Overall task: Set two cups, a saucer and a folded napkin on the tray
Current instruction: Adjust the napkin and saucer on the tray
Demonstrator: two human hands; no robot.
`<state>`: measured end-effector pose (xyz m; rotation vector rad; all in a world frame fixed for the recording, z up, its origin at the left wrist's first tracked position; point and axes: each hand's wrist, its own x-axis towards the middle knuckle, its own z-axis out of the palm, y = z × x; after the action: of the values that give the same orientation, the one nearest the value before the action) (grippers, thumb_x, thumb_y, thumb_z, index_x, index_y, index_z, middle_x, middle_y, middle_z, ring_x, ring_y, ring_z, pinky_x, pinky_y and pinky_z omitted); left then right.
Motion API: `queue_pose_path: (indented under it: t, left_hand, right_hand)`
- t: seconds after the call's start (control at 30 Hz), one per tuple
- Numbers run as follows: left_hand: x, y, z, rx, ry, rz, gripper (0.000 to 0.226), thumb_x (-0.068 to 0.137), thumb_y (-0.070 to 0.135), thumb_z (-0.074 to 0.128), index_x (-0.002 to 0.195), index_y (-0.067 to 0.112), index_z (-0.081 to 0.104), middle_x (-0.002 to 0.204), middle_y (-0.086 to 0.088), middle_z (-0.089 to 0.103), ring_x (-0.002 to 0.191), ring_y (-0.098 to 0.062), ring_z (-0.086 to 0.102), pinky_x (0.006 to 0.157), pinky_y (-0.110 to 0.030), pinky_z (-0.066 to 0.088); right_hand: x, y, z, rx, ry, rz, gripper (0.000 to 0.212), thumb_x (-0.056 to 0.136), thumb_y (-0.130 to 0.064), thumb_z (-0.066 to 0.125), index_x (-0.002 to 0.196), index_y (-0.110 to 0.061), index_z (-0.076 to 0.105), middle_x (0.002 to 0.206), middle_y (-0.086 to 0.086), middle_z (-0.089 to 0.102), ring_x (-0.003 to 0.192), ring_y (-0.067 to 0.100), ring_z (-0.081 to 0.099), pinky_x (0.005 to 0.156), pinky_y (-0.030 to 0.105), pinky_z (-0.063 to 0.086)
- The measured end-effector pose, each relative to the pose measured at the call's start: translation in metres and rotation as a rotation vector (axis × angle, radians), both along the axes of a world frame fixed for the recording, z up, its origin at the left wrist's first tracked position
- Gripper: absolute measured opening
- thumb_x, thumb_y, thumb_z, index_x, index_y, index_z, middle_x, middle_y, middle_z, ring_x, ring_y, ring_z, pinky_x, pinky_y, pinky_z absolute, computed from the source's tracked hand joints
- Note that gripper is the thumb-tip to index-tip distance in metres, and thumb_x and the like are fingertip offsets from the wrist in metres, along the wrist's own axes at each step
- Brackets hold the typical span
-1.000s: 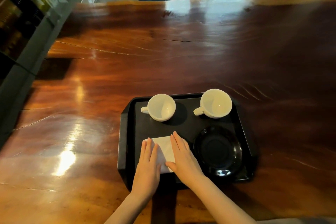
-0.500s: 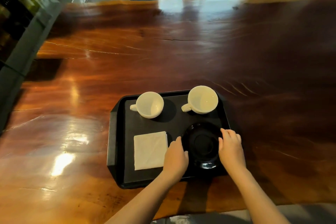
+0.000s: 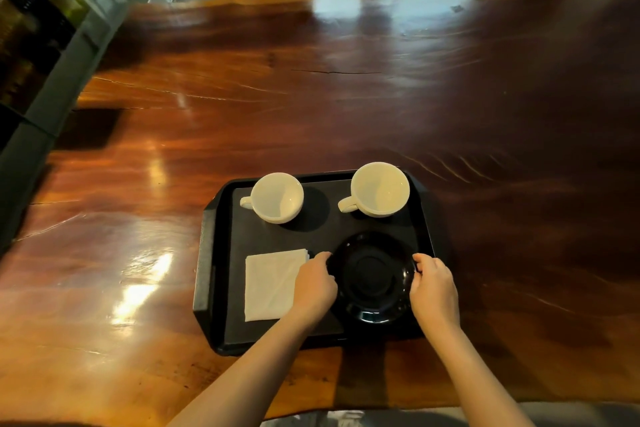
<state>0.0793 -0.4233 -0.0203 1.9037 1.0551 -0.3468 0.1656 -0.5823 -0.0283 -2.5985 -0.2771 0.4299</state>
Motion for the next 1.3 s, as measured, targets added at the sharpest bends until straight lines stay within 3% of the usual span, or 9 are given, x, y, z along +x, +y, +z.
queue_pose_path:
  t: [0.23,0.33,0.43,0.67,0.7,0.8,0.97,1.17,1.3]
  left_hand:
    - [0.017,-0.003,0.028,0.156,-0.072,-0.081,0.055,0.092,0.014,0.048,0.144,0.016,0.029,0.145,-0.005,0.044,0.134,-0.022,0.041,0.108,-0.032,0.034]
    - [0.039,0.003,0.036,0.049,-0.104,-0.062,0.05,0.09,0.012,0.045,0.139,0.017,0.036,0.136,-0.008,0.053,0.128,-0.026,0.046,0.104,-0.036,0.038]
    - [0.061,0.009,0.034,-0.15,-0.165,0.098,0.059,0.087,0.004,0.043,0.142,0.02,0.03,0.139,-0.008,0.049,0.128,-0.024,0.047,0.102,-0.033,0.039]
    - [0.071,0.019,0.014,-0.263,-0.249,0.336,0.061,0.086,-0.004,0.039,0.141,0.021,0.037,0.142,-0.005,0.05,0.128,-0.015,0.048,0.101,-0.033,0.047]
    - [0.07,0.021,0.012,-0.263,-0.262,0.36,0.061,0.086,-0.004,0.039,0.142,0.021,0.035,0.143,-0.004,0.048,0.126,-0.012,0.049,0.098,-0.027,0.048]
    - [0.071,0.031,0.008,-0.273,-0.294,0.413,0.06,0.089,-0.002,0.041,0.143,0.022,0.035,0.143,0.0,0.048,0.096,-0.001,0.057,0.063,-0.007,0.05]
    - [0.072,0.039,0.007,-0.267,-0.304,0.433,0.059,0.088,-0.007,0.039,0.142,0.017,0.037,0.145,-0.002,0.046,0.133,-0.014,0.043,0.104,-0.029,0.037]
    - [0.062,0.036,0.018,-0.251,-0.325,0.421,0.061,0.089,-0.002,0.043,0.145,0.017,0.028,0.149,-0.004,0.039,0.135,-0.016,0.04,0.099,-0.024,0.034]
    - [-0.011,0.012,0.021,0.005,-0.42,0.25,0.056,0.092,0.008,0.048,0.143,0.024,0.031,0.148,0.007,0.036,0.135,-0.009,0.035,0.104,-0.02,0.029]
  right_hand:
    - [0.027,0.009,0.005,0.091,0.029,0.06,0.045,0.092,-0.017,0.052,0.135,-0.011,0.042,0.131,0.009,0.054,0.12,0.022,0.051,0.098,0.037,0.046]
    - [0.063,0.028,0.007,0.291,0.214,0.077,0.07,0.086,-0.015,0.063,0.145,-0.016,0.027,0.145,0.007,0.04,0.13,0.021,0.043,0.107,0.038,0.04]
    - [0.089,0.043,0.003,0.456,0.342,0.103,0.081,0.077,-0.012,0.073,0.144,-0.021,0.028,0.147,0.005,0.035,0.132,0.022,0.04,0.11,0.041,0.037]
    - [0.089,0.059,-0.013,0.475,0.256,0.053,0.084,0.068,-0.021,0.082,0.137,-0.02,0.034,0.137,0.005,0.03,0.11,0.011,0.045,0.089,0.024,0.042]
    - [0.085,0.061,-0.014,0.473,0.241,0.045,0.084,0.067,-0.022,0.082,0.136,-0.02,0.033,0.137,0.005,0.03,0.11,0.011,0.045,0.089,0.024,0.042]
    - [0.072,0.069,-0.016,0.467,0.202,0.006,0.085,0.067,-0.027,0.082,0.135,-0.02,0.031,0.137,0.005,0.03,0.113,0.016,0.046,0.09,0.026,0.044]
    - [0.057,0.078,-0.017,0.465,0.156,-0.053,0.087,0.067,-0.031,0.081,0.136,-0.017,0.029,0.135,0.007,0.032,0.114,0.021,0.048,0.089,0.031,0.048]
    - [0.052,0.071,-0.009,0.434,0.206,0.02,0.096,0.073,-0.035,0.076,0.145,-0.017,0.017,0.146,0.009,0.026,0.125,0.022,0.044,0.099,0.034,0.044]
    - [0.028,0.022,0.0,0.237,0.183,0.203,0.106,0.072,-0.052,0.07,0.149,-0.023,0.002,0.156,0.004,0.014,0.143,0.018,0.012,0.111,0.04,0.029]
